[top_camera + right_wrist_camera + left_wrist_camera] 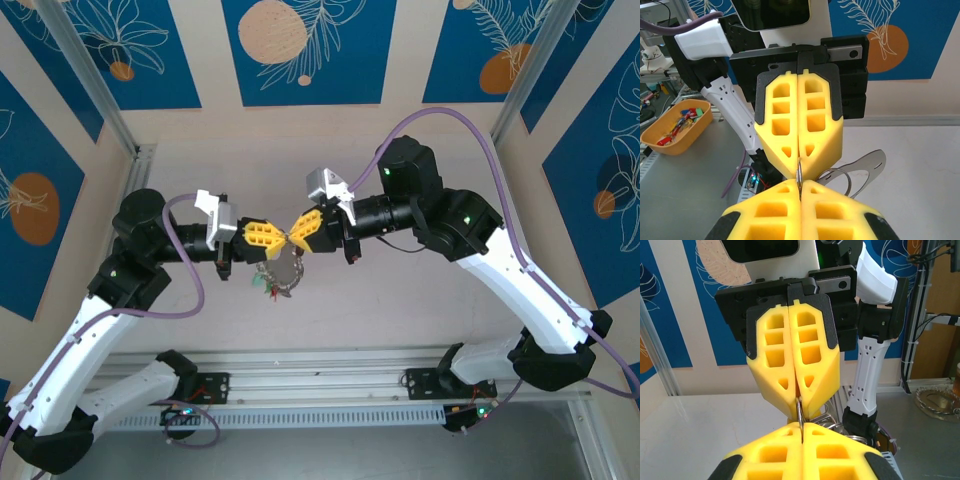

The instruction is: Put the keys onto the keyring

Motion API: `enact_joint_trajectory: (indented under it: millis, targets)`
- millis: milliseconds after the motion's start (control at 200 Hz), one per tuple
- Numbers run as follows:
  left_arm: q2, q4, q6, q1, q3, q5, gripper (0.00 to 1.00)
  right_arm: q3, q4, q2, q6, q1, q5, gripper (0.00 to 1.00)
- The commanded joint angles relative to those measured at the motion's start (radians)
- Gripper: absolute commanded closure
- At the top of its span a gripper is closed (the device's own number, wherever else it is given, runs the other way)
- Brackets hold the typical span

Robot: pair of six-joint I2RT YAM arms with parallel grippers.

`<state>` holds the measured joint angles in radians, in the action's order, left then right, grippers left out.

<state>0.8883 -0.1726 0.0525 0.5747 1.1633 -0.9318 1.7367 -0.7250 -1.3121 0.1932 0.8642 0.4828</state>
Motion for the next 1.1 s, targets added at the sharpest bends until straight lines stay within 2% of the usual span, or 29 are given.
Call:
enact_joint_trajectory:
  millis: [0, 30, 85, 125, 190, 255, 510, 905, 1095]
  targets:
    - [-0.016, 0.017, 0.036, 0.011, 0.036, 0.037, 1.00, -0.004, -0.033, 0.020, 0.029, 0.002, 0.006, 1.00]
    - [-0.014, -0.034, 0.063, 0.011, 0.053, 0.045, 0.92, 0.003, -0.048, 0.019, 0.046, 0.004, -0.013, 1.00]
    - [-0.011, -0.126, 0.115, 0.011, 0.090, 0.070, 0.72, 0.018, -0.083, 0.015, 0.080, 0.015, -0.057, 1.00]
    - [-0.010, -0.183, 0.152, 0.010, 0.116, 0.089, 0.63, 0.029, -0.107, 0.010, 0.107, 0.023, -0.092, 1.00]
    - [0.000, -0.273, 0.209, 0.011, 0.161, 0.121, 0.54, 0.048, -0.146, -0.006, 0.150, 0.047, -0.143, 1.00]
    - [0.023, -0.362, 0.262, 0.010, 0.212, 0.143, 0.50, 0.083, -0.188, -0.033, 0.191, 0.072, -0.197, 1.00]
    - [0.073, -0.511, 0.381, 0.011, 0.280, 0.195, 0.54, 0.194, -0.255, -0.101, 0.270, 0.126, -0.273, 1.00]
    - [0.109, -0.617, 0.445, 0.011, 0.312, 0.194, 0.67, 0.289, -0.316, -0.164, 0.315, 0.152, -0.326, 1.00]
    - [0.106, -0.634, 0.446, 0.012, 0.316, 0.191, 0.67, 0.310, -0.332, -0.184, 0.320, 0.145, -0.363, 1.00]
